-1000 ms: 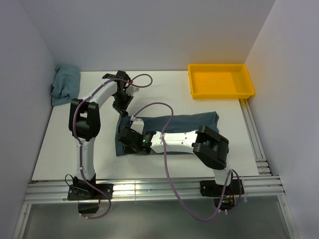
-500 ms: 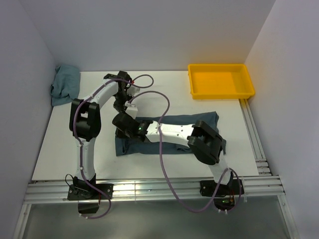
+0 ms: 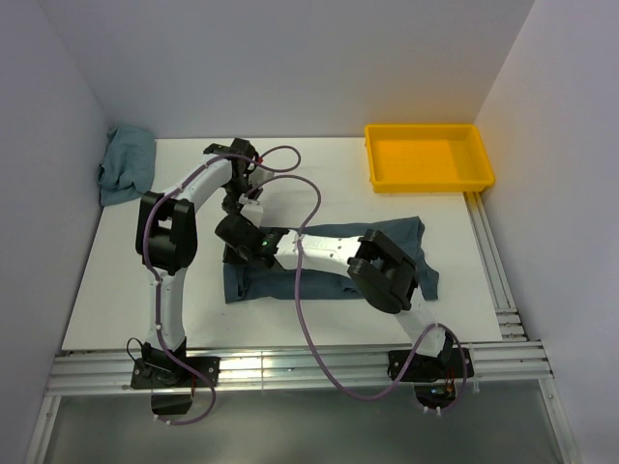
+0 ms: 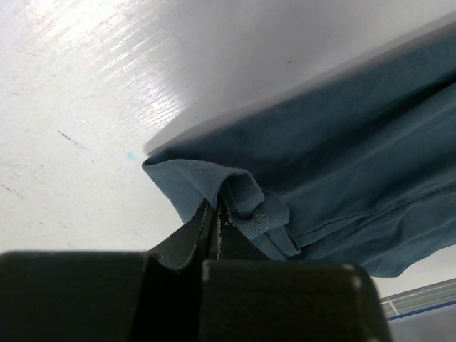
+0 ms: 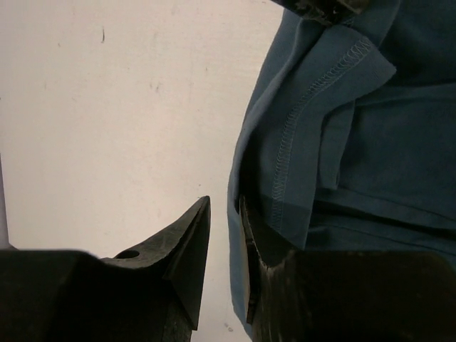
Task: Roll the t-shirts
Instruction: Roll the tshirt
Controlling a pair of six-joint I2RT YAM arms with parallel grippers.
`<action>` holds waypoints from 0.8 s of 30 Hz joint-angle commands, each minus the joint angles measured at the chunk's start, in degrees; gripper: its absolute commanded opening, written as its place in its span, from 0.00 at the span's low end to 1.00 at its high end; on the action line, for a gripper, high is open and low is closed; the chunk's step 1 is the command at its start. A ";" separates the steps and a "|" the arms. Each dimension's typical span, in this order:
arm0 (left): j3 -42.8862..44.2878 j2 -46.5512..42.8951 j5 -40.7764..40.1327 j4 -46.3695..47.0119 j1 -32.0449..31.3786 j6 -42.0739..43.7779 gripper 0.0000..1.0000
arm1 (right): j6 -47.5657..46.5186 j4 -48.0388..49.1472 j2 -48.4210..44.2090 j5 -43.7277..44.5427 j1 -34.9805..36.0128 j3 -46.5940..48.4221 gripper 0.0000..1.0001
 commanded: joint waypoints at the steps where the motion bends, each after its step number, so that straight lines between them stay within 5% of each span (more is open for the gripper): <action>1: 0.66 -1.26 -0.14 0.23 -0.29 -0.82 0.00 | -0.52 0.71 1.23 -0.17 -0.54 2.33 0.30; 14: 1.01 -1.61 -0.57 0.31 -0.29 -0.38 0.03 | 0.28 1.68 1.32 0.26 -0.89 1.71 0.07; 24: 0.92 -1.61 -0.92 1.02 -0.29 -0.47 0.05 | -0.16 0.18 -2.46 1.67 -0.89 0.40 0.05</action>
